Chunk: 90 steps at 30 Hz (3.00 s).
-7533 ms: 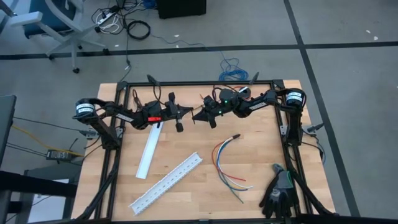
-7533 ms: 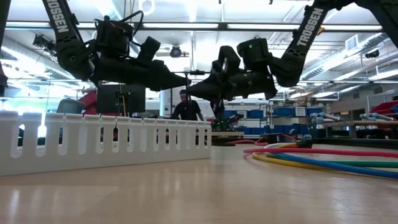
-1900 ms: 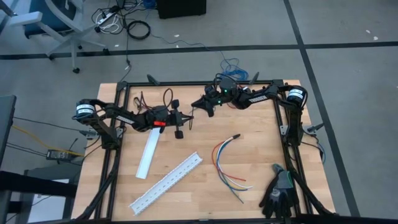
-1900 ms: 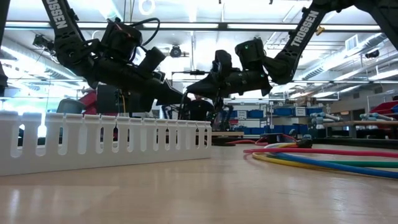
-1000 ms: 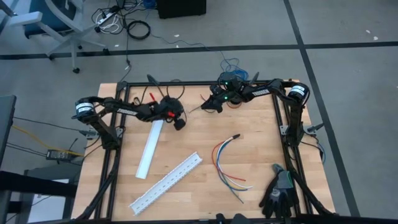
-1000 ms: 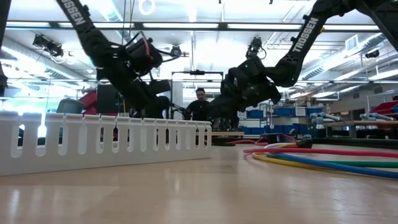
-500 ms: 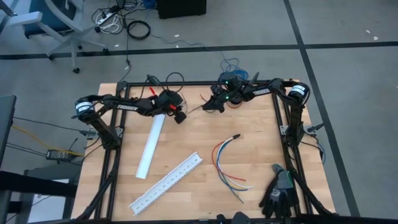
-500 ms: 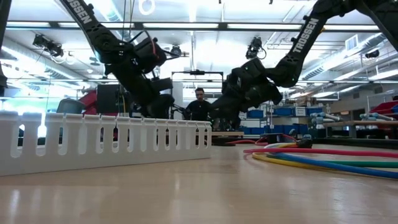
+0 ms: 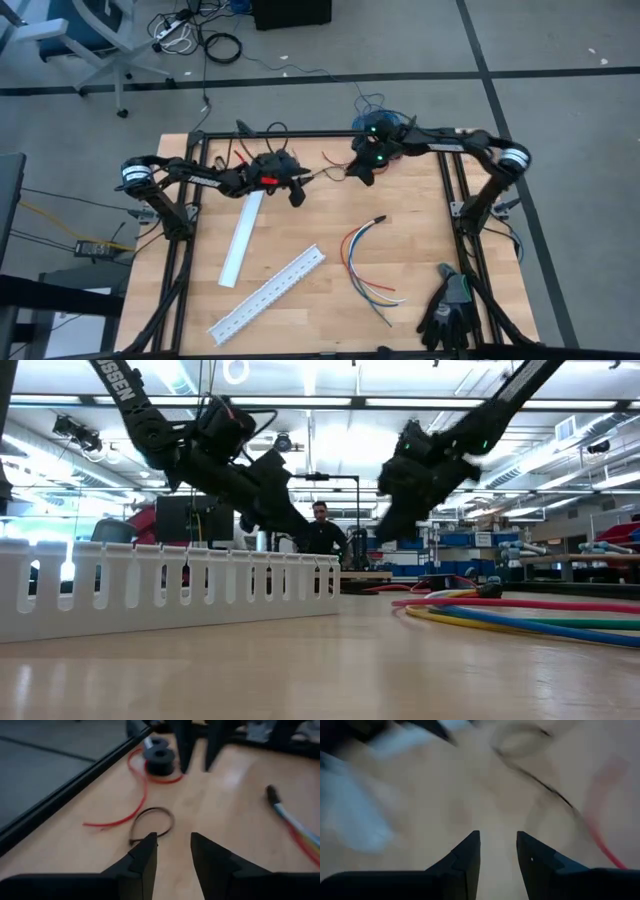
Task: Ziptie cables
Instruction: Move the cable duct to the middle of the table
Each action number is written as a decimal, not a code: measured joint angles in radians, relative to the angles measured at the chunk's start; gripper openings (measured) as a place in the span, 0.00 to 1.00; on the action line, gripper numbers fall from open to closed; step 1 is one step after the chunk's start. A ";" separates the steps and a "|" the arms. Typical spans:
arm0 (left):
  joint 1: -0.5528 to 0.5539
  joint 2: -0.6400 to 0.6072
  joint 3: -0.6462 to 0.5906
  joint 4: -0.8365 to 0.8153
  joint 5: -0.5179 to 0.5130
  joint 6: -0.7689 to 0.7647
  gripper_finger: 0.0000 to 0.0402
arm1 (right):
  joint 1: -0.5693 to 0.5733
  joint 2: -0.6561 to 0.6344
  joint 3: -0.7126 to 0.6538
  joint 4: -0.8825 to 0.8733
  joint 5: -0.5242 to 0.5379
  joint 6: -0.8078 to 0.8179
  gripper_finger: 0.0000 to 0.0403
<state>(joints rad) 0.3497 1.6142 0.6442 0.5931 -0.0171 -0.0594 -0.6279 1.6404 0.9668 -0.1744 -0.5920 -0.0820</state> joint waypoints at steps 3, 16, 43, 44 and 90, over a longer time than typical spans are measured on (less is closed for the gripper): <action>-0.028 0.000 -0.026 0.054 0.000 -0.021 0.32 | 0.045 -0.102 -0.012 -0.183 0.203 -0.037 0.27; -0.200 0.000 -0.030 0.096 -0.081 -0.019 0.32 | 0.259 -0.604 -0.412 -0.195 0.488 0.337 0.22; -0.476 0.000 0.278 -0.752 -0.143 -0.280 0.32 | 0.445 -0.775 -0.768 0.035 0.551 0.776 0.20; -0.486 0.000 0.280 -0.756 -0.142 -0.296 0.32 | 0.445 -0.775 -0.768 0.034 0.551 0.769 0.20; -0.292 0.150 0.425 -0.796 -0.157 -0.154 0.01 | 0.471 -0.775 -0.768 0.113 0.573 0.705 0.19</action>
<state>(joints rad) 0.0580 1.7645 1.0694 -0.2032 -0.1739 -0.2131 -0.1566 0.8658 0.1989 -0.0619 -0.0189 0.6234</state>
